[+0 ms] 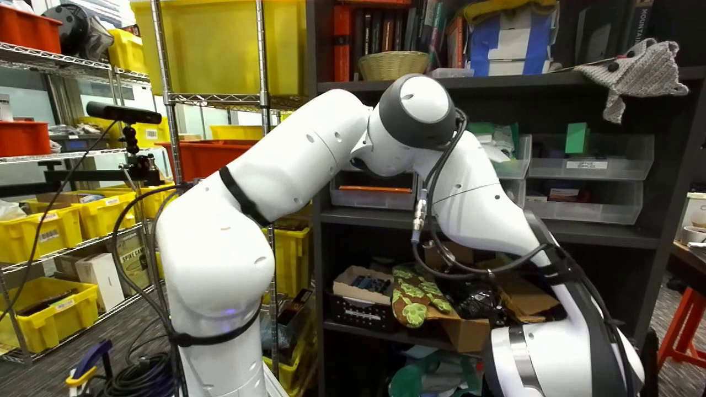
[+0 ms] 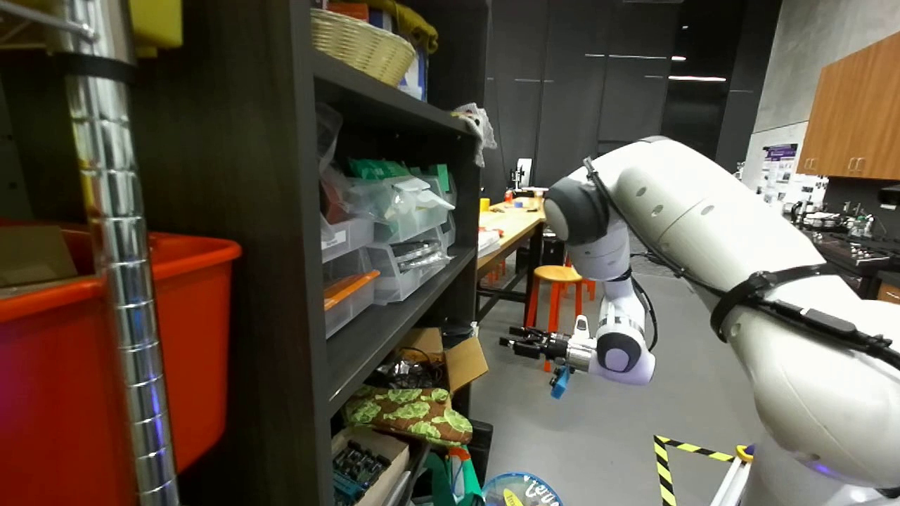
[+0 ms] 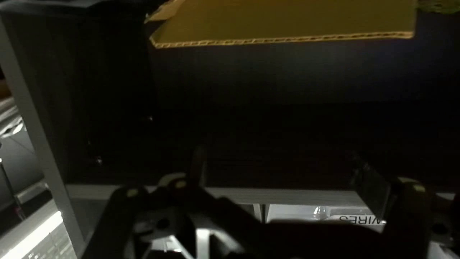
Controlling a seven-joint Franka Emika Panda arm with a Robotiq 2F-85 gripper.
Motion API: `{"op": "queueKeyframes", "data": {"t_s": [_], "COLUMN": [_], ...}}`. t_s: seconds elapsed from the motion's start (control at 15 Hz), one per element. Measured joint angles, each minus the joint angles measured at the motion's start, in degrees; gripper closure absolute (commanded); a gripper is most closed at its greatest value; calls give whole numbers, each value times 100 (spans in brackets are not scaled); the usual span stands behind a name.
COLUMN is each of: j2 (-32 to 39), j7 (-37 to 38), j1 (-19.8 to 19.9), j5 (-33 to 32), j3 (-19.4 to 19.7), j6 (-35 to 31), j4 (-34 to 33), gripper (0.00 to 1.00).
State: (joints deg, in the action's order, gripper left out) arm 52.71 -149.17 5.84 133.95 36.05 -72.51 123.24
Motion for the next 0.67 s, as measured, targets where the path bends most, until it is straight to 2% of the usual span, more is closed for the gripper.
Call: {"op": "queueKeyframes", "data": {"t_s": [0.2,0.27,0.4,0.67], "j2": [752,1031,1264,1280], "j7": [10,11,-5,-2], "j1": [-1284,-1636,-1878,-1815], "j5": [1432,1858,1771,1663], "j3": [1112,1367,1683,1948], "j6": [865,1108,1310,1492], "j4": [112,222,352,437], "gripper": [0,0,0,0]}}
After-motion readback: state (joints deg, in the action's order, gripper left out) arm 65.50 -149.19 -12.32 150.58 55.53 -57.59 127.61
